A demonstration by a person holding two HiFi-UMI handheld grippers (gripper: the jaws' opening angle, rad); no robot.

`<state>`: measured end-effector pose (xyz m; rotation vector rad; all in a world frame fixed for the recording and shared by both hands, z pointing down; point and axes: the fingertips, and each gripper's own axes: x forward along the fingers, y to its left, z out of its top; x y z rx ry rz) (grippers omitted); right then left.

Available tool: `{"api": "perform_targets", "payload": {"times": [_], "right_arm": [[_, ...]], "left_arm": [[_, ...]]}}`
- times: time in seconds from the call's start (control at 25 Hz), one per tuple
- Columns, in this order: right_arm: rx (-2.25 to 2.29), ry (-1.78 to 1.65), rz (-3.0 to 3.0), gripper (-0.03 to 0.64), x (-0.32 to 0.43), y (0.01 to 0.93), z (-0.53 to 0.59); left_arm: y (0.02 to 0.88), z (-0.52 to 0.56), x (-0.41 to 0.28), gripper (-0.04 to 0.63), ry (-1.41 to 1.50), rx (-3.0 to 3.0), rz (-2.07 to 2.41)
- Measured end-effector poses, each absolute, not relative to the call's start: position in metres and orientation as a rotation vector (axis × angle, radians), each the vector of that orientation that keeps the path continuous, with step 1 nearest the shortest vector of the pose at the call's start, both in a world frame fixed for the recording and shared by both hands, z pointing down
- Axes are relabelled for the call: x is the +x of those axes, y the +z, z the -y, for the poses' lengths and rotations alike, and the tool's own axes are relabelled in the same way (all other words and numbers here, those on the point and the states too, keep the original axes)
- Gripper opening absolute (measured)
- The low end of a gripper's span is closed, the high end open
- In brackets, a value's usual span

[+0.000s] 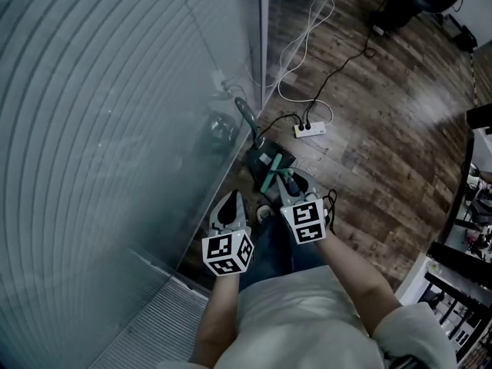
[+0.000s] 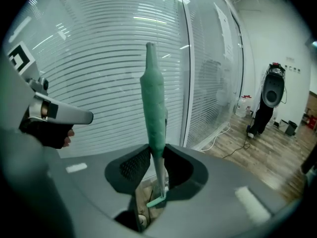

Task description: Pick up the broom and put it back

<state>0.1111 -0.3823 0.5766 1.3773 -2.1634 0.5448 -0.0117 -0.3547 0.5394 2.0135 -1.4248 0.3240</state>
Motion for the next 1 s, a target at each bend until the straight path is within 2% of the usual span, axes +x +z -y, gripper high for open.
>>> {"api": "perform_targets", "payload": {"times": [1.0], "right_arm": [[1.092,0.343,2.412,0.097,0.114,0.460,0.350]], "left_arm": [[0.461,0.308,-0.019,0.008,0.153,1.871,1.714]]}}
